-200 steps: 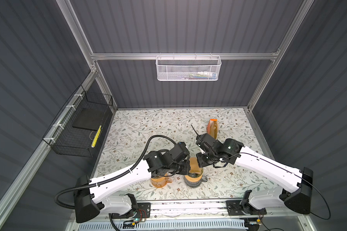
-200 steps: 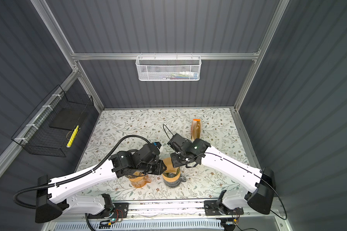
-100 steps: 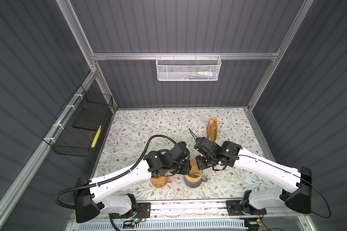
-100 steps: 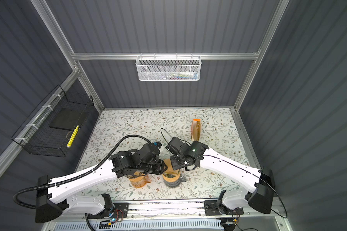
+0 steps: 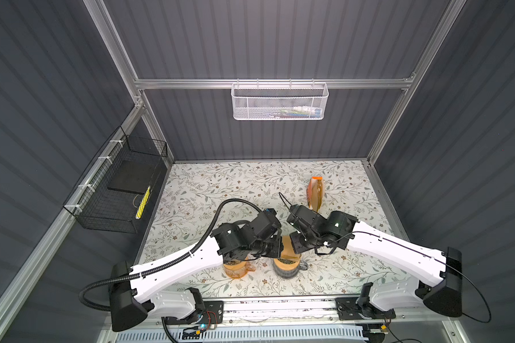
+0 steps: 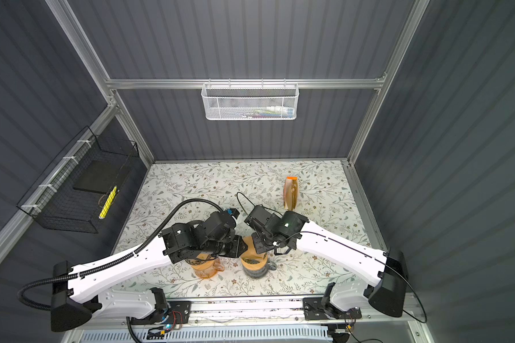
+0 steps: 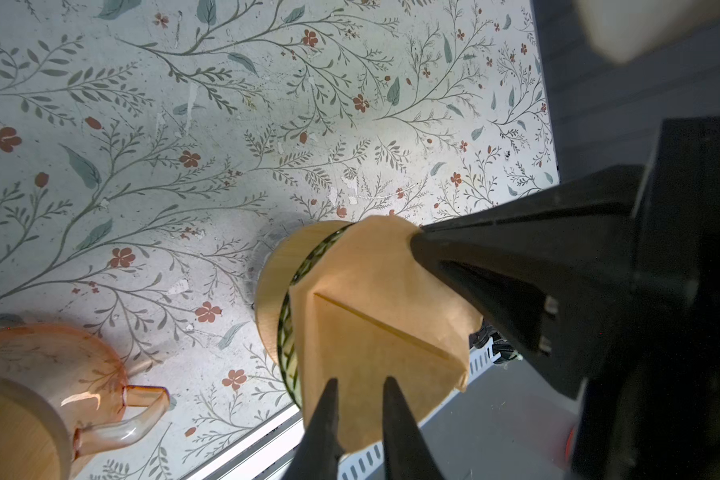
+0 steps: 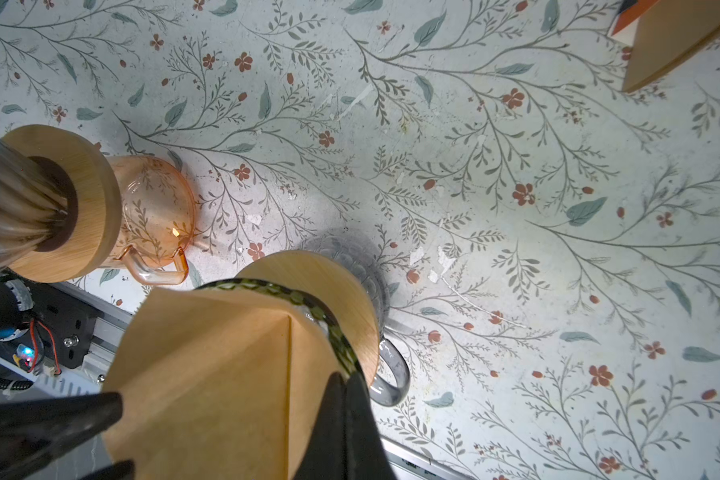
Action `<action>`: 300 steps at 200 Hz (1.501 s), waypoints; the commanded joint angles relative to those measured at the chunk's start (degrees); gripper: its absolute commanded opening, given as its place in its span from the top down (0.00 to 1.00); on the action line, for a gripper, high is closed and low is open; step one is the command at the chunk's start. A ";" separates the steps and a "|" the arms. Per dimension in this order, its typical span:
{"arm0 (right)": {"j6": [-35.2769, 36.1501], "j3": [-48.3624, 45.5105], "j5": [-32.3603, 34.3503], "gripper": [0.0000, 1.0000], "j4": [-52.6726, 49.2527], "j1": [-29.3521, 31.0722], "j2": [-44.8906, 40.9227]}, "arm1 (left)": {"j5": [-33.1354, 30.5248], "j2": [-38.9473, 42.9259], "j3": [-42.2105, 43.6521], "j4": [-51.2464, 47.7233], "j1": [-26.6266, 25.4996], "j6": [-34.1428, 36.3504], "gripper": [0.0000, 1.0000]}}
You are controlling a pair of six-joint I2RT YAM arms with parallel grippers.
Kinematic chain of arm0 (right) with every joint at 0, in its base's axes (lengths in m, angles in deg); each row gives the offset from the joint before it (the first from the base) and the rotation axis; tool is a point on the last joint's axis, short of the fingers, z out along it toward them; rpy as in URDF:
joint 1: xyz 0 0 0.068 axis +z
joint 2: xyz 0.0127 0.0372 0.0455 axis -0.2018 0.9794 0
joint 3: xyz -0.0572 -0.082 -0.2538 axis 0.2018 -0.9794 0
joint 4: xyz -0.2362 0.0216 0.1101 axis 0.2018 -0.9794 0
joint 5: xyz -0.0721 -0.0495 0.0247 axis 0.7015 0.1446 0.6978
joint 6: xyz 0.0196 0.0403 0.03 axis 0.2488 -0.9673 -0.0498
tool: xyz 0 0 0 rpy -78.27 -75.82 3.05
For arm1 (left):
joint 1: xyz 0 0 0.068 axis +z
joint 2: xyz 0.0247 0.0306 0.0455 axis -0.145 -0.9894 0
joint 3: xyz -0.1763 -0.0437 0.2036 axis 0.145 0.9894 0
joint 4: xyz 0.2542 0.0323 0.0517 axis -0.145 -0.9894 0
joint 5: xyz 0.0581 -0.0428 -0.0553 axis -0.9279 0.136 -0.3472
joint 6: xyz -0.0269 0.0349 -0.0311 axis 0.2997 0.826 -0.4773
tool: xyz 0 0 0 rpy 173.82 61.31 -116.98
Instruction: Place the coffee filter in the dripper
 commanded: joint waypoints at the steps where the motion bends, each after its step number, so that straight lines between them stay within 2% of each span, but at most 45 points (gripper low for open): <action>1: -1.02 -0.46 1.54 1.00 -1.56 0.47 -0.02 | -0.37 0.87 1.80 -1.02 -0.34 -0.63 0.81; 42: -1.56 -1.49 1.95 1.00 -1.28 1.00 0.00 | 0.26 0.62 4.06 1.60 -0.35 -1.27 0.82; 151: -1.71 -0.50 3.10 1.00 -1.47 1.89 -0.08 | -0.13 -0.37 2.26 2.14 -0.30 -0.46 0.83; 213: -2.39 2.12 2.27 0.92 -2.38 2.56 -2.45 | 0.35 -0.81 -0.39 1.75 -0.30 0.40 0.83; 253: -3.49 1.26 1.21 0.88 -1.99 2.71 -3.73 | 3.84 -0.94 -0.68 2.19 -0.35 1.51 0.82; 300: -4.62 -0.66 0.91 0.87 -1.85 2.84 -3.58 | 8.74 -1.07 -0.13 3.20 -0.35 2.35 0.82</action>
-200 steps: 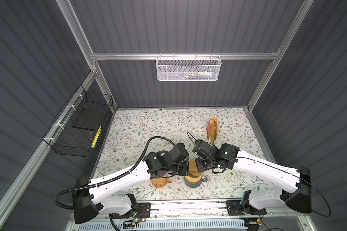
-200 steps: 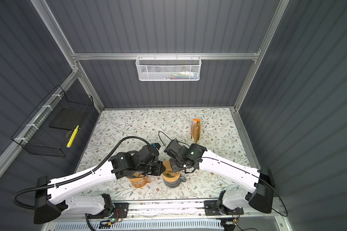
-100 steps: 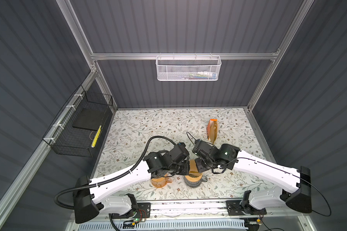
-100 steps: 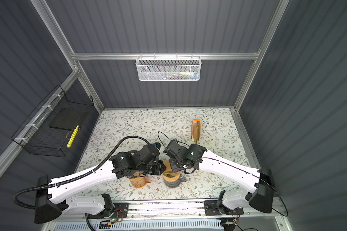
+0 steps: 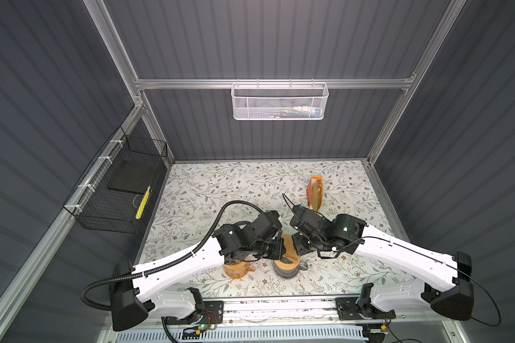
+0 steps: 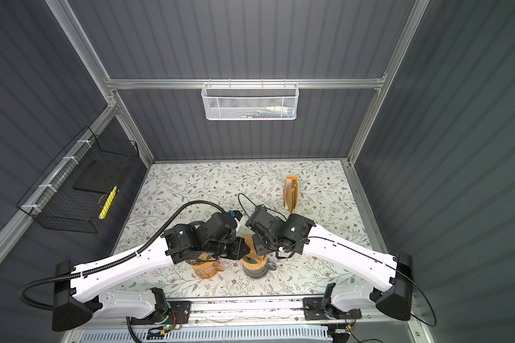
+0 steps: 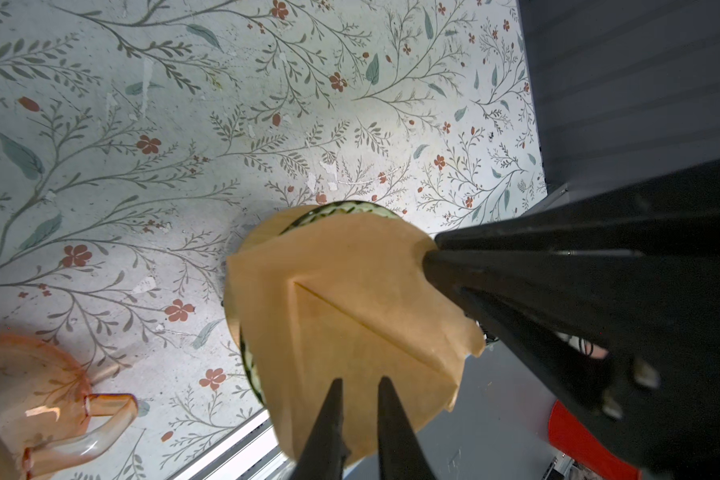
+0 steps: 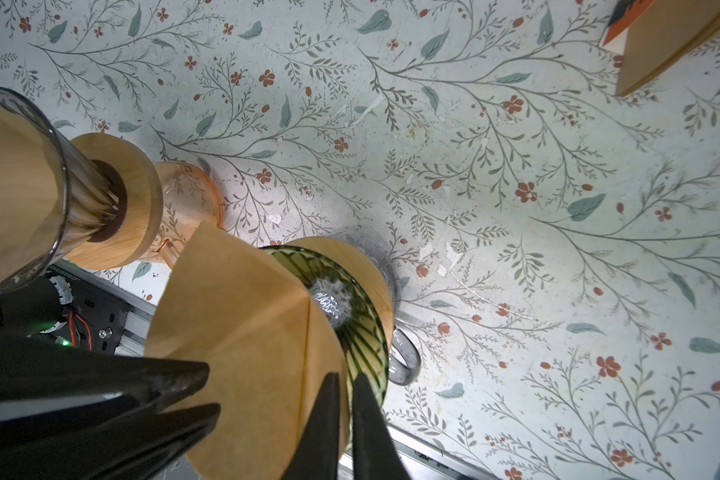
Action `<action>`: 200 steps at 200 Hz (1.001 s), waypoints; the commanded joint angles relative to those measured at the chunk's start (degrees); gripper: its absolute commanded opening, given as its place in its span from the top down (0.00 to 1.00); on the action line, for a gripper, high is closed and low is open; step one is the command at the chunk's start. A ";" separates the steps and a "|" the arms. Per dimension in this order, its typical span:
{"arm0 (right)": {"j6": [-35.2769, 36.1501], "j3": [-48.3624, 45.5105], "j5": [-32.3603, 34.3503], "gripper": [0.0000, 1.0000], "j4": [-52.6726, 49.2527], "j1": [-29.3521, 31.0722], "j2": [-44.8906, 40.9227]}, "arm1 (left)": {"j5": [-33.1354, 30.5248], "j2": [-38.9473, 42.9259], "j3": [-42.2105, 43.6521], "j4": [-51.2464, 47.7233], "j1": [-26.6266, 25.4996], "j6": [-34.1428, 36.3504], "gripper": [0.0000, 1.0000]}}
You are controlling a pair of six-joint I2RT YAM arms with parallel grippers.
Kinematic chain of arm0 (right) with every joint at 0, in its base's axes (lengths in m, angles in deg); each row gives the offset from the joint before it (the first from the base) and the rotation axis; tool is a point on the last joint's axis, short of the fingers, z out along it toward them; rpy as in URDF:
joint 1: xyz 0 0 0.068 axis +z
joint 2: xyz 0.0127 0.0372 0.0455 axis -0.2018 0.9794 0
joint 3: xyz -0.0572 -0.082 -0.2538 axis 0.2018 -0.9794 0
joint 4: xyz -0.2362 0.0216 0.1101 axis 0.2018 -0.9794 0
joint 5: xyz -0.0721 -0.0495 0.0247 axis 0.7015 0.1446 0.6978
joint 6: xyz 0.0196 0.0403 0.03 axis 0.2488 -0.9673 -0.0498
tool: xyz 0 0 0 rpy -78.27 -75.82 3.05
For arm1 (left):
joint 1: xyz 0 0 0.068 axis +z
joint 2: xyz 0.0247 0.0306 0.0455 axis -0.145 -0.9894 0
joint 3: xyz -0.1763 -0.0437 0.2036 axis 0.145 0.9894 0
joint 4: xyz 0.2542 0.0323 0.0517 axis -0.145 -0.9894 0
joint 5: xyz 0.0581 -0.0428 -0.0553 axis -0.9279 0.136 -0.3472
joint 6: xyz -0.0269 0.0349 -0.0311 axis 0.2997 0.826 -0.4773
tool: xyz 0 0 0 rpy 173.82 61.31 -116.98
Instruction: Place the coffee filter in the dripper
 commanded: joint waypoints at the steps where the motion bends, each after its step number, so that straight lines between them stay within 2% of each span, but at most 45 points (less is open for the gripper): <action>1: -1.39 -1.25 -0.32 0.87 -0.82 0.31 -0.31 | 3.69 -0.18 -0.96 0.73 -0.35 1.67 0.82; 63: -1.76 -3.02 0.47 0.90 -0.20 0.42 0.81 | 5.34 -0.25 1.68 2.15 -0.35 1.85 0.81; 200: -2.02 -3.69 1.71 0.92 0.39 0.56 2.01 | 1.38 -0.35 2.95 3.89 -0.35 0.28 0.82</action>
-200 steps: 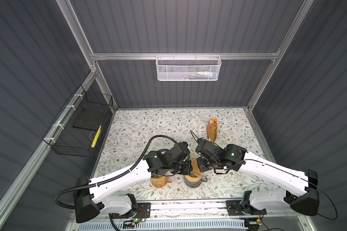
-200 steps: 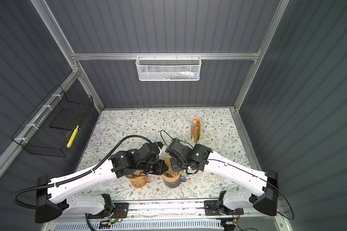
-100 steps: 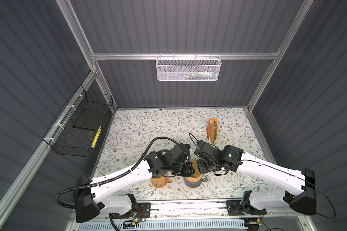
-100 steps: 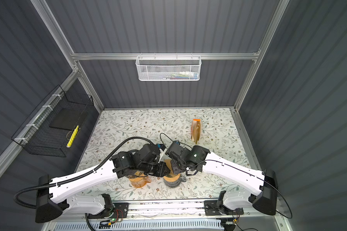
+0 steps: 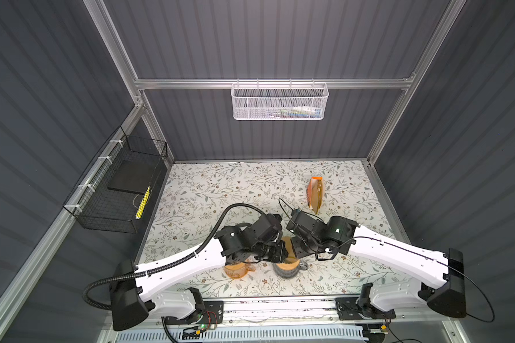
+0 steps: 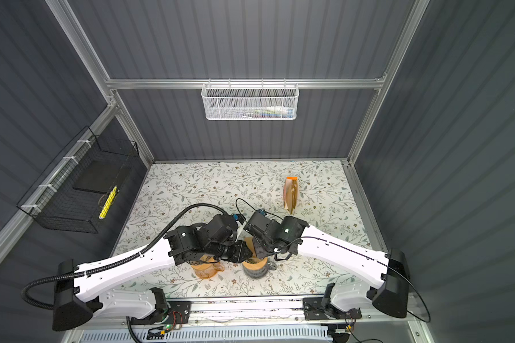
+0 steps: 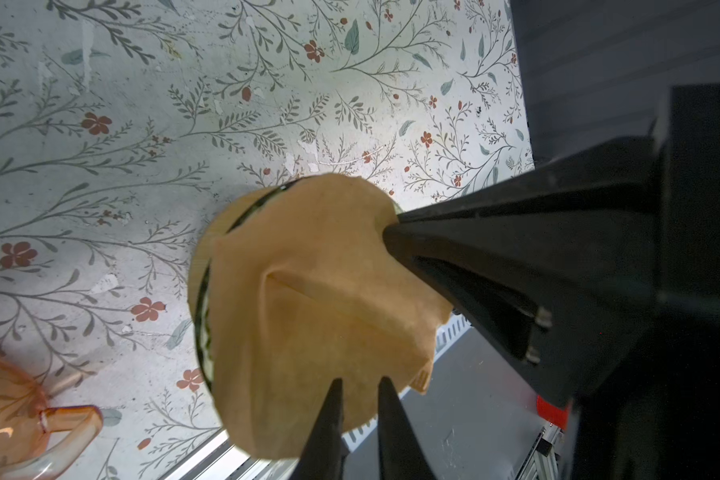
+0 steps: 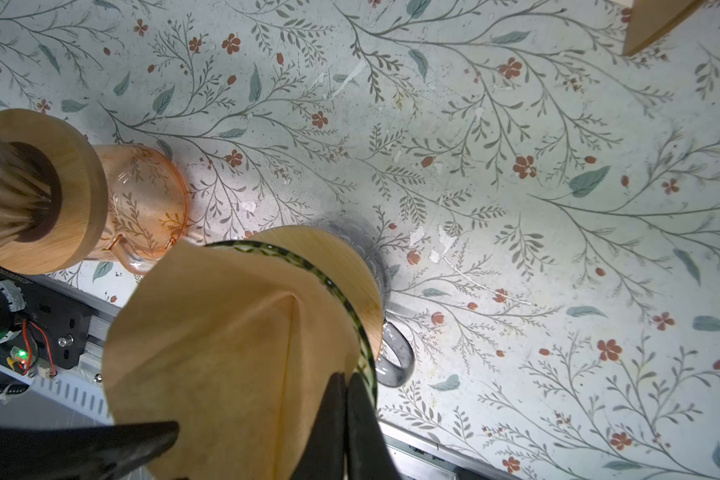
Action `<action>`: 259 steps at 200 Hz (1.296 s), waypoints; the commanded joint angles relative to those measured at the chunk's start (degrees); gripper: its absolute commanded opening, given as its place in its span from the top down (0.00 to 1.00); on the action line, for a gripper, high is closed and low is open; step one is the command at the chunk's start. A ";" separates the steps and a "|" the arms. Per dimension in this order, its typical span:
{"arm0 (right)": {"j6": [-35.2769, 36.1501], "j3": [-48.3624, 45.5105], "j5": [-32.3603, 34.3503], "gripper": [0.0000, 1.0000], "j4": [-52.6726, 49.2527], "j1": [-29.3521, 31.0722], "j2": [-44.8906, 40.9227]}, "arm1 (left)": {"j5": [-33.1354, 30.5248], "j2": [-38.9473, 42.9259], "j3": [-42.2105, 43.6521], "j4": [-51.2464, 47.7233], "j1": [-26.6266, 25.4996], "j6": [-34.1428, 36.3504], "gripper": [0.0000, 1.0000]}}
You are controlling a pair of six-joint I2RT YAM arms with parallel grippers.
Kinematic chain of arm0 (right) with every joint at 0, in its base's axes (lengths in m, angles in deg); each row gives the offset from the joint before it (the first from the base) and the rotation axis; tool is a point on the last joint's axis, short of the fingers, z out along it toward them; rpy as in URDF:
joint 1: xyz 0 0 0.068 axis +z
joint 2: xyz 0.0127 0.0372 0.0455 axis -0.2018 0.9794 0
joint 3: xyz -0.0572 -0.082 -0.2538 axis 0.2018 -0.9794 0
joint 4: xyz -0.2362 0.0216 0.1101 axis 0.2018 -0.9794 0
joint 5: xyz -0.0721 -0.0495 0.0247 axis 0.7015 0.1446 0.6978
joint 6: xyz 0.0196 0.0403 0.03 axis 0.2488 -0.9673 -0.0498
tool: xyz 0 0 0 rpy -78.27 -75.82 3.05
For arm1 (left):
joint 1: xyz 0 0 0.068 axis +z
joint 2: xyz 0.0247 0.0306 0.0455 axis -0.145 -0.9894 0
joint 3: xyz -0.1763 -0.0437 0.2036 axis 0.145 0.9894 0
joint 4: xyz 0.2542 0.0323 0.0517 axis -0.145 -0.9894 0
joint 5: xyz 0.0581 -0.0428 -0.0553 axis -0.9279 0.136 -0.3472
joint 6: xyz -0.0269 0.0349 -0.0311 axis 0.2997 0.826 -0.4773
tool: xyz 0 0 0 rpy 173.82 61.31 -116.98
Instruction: Place the coffee filter in the dripper
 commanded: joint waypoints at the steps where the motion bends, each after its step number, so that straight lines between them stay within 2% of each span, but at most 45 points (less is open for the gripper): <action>1: -0.51 -0.96 1.11 0.92 -0.10 0.26 0.15 | -1.35 -0.26 0.48 0.65 -0.35 -0.47 0.82; 111: -0.32 0.00 1.60 0.92 0.07 0.80 2.25 | -2.23 1.65 3.65 3.12 -0.35 -1.25 0.82; 187: -1.66 1.25 1.73 0.92 -1.59 1.51 2.48 | -6.15 5.08 3.66 -0.14 -0.33 -0.04 0.82; 259: -1.30 4.62 3.15 0.81 -3.91 1.81 1.23 | -7.48 4.85 3.66 -1.40 -0.26 0.53 0.82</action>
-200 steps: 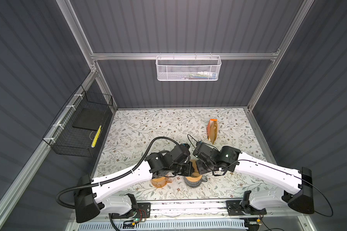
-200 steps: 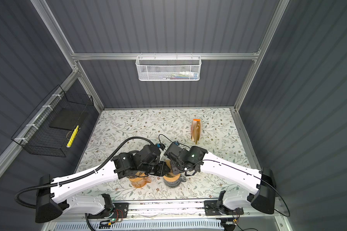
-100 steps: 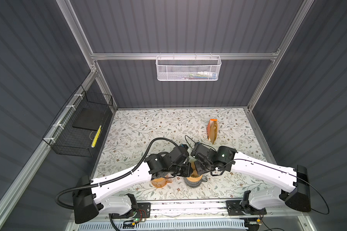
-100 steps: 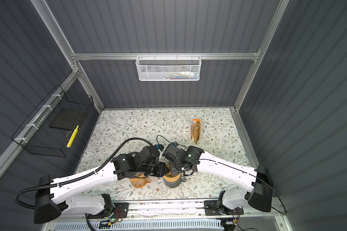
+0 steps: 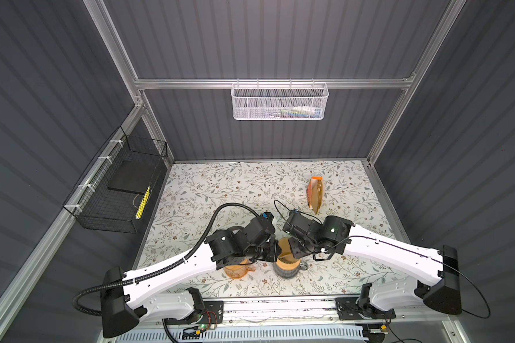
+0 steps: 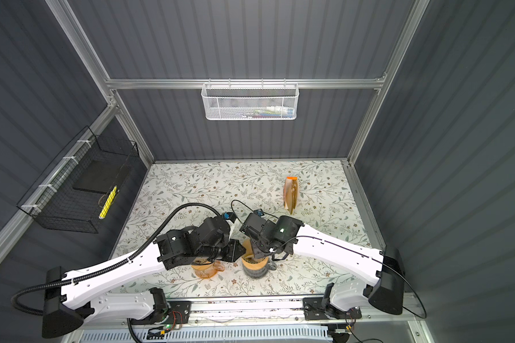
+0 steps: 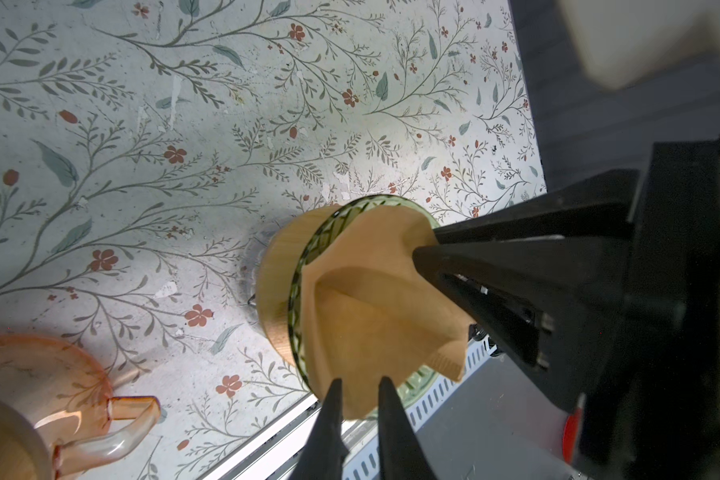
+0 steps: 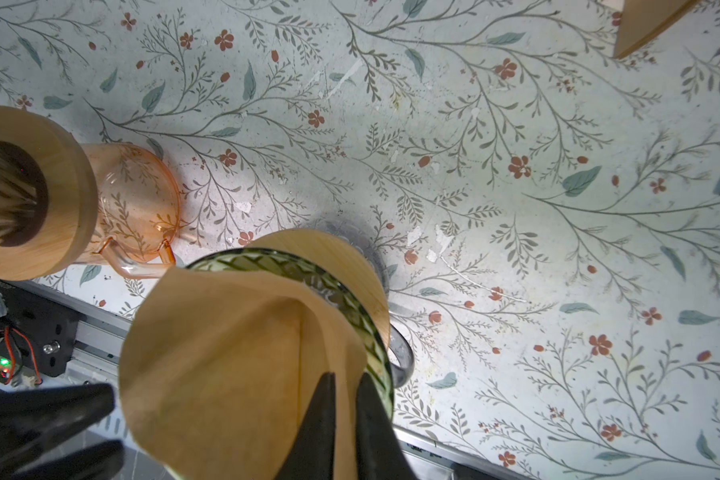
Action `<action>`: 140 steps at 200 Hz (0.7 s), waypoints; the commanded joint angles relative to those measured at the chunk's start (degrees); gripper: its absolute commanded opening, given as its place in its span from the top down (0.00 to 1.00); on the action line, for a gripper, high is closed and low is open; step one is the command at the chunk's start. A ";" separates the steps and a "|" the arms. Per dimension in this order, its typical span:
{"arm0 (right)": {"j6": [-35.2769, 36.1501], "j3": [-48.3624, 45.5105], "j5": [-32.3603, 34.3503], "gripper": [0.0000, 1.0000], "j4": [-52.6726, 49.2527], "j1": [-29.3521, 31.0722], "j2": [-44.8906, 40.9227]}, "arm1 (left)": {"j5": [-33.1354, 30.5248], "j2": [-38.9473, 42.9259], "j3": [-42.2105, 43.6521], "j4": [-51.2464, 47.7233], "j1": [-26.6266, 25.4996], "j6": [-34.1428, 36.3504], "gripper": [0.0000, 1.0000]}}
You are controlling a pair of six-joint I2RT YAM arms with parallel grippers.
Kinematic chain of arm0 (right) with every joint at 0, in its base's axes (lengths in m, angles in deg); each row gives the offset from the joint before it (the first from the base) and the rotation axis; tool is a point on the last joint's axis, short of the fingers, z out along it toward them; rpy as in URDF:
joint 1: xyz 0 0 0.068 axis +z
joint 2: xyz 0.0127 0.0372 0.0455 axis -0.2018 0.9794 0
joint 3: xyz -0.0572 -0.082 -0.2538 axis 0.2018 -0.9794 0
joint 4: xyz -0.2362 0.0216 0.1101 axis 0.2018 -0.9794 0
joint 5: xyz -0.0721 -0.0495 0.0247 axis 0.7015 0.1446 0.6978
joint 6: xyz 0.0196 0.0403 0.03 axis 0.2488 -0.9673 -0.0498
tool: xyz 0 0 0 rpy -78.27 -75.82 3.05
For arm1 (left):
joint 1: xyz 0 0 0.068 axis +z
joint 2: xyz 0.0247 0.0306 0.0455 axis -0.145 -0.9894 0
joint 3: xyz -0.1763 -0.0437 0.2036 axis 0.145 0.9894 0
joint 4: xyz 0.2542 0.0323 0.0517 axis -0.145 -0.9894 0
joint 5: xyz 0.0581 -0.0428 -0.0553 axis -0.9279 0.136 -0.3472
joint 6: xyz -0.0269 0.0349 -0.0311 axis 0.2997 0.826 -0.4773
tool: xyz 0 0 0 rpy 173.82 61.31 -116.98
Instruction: Place the coffee filter in the dripper
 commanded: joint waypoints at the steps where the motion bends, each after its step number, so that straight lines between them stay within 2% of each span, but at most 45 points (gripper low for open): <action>1: -0.28 1.90 1.28 0.81 -1.90 0.44 -0.95 | -0.89 -0.32 0.45 -1.38 -0.26 1.17 0.82; 140: -1.42 2.21 2.90 0.71 -2.78 1.73 -3.67 | -1.21 -2.07 1.31 -0.56 -0.28 0.33 0.83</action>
